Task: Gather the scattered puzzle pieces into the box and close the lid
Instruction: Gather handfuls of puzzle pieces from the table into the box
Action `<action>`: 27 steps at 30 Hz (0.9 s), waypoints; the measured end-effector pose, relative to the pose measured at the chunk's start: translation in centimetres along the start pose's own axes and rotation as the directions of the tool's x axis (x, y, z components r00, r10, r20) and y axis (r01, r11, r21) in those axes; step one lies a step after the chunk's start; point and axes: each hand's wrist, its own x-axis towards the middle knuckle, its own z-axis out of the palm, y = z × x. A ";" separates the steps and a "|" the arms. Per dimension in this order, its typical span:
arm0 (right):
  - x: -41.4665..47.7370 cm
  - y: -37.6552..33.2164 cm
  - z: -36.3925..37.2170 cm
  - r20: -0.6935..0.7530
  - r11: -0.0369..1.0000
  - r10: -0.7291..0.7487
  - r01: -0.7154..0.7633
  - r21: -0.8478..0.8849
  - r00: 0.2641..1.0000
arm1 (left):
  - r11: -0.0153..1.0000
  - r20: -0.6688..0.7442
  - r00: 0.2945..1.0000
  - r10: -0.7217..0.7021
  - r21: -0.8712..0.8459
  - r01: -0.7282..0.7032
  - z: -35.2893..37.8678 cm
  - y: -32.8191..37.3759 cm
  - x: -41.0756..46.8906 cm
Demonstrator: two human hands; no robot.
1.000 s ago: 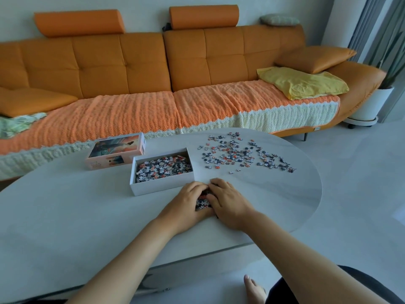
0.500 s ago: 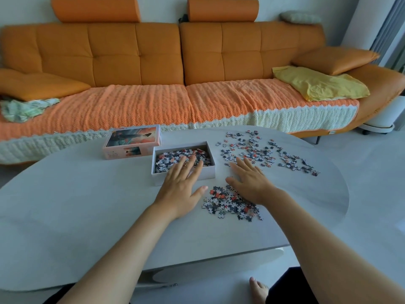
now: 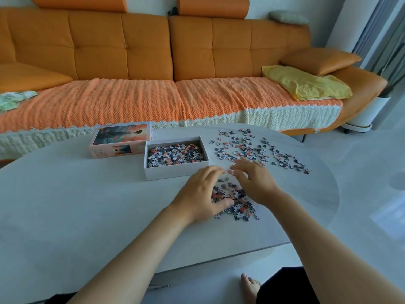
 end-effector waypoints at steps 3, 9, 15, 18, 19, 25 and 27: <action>-0.4 2.3 -0.3 0.161 0.973 0.130 -0.095 -0.209 0.978 | 0.985 0.292 0.954 -0.064 0.174 0.013 1.6 0.5 -0.1; -2.3 1.4 0.8 0.210 0.992 0.034 -0.008 -0.122 0.977 | 0.974 0.324 0.941 -0.097 0.228 0.022 1.7 0.3 0.5; -3.9 -2.6 3.2 0.165 0.998 -0.006 0.015 -0.055 0.986 | 0.992 0.244 0.962 -0.121 0.075 0.105 1.2 0.5 -0.2; -3.3 -4.3 3.9 0.111 0.998 0.003 -0.009 0.059 0.994 | 0.982 0.198 0.965 -0.170 -0.050 0.184 -0.3 -0.1 -1.6; -3.2 -5.0 4.5 0.099 0.997 -0.014 0.006 0.072 0.995 | 0.975 0.197 0.961 -0.193 -0.072 0.210 -0.8 -0.6 -2.1; -2.2 -8.2 7.0 -0.101 0.983 -0.053 0.069 0.167 0.993 | 0.952 0.197 0.942 -0.272 -0.086 0.292 -3.3 -2.4 -4.8; -1.6 -8.3 6.2 -0.249 0.974 0.052 0.007 0.228 0.967 | 0.949 0.230 0.927 -0.296 -0.044 0.313 -3.7 -2.7 -5.3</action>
